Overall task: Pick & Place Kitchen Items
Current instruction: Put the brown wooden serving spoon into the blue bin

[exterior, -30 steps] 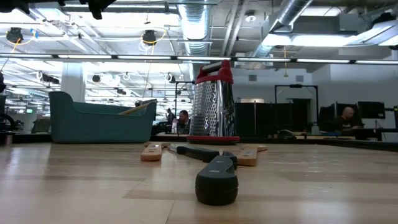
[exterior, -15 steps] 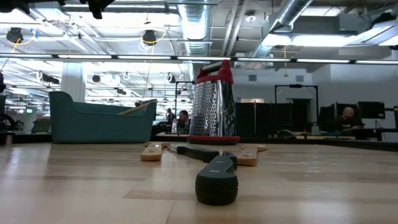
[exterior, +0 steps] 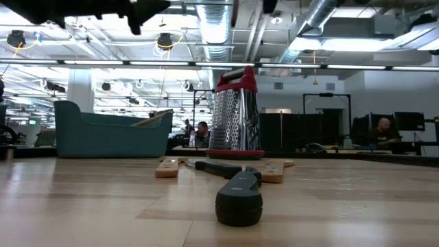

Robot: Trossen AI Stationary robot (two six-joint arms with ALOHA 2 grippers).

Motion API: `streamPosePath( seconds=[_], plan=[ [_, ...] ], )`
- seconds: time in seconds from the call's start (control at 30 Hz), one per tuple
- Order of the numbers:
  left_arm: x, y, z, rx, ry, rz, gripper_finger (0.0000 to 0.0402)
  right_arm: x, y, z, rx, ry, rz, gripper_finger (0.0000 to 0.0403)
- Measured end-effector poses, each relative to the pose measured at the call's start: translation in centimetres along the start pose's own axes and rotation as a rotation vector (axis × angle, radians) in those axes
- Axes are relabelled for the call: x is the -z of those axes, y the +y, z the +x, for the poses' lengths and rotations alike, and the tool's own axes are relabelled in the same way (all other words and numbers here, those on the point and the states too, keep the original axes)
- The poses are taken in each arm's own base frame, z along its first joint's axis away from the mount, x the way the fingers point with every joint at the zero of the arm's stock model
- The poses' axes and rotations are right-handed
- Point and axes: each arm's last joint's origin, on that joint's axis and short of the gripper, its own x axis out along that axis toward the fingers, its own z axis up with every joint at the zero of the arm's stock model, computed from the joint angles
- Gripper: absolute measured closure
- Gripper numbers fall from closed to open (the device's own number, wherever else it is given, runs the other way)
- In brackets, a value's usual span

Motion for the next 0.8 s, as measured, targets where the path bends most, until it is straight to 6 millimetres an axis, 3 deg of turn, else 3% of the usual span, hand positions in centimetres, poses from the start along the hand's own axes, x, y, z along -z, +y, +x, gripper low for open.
streamPosePath(
  seconds=[0.27, 0.47, 0.8],
  plan=[
    [3.0, 0.1, 2.5, 0.008, 0.078, -0.012, 0.0189, 2.3, -0.8, 2.0, 0.033, -0.019, 0.025, 0.0351],
    [3.8, 0.2, 3.7, 0.015, 0.025, -0.022, 0.0189, 3.2, -1.0, 2.8, 0.041, -0.030, 0.024, 0.0351],
    [4.9, -0.1, 5.9, 0.067, 0.059, -0.013, 0.0180, 3.0, -1.0, 3.2, 0.044, -0.056, 0.014, 0.0351]
  ],
)
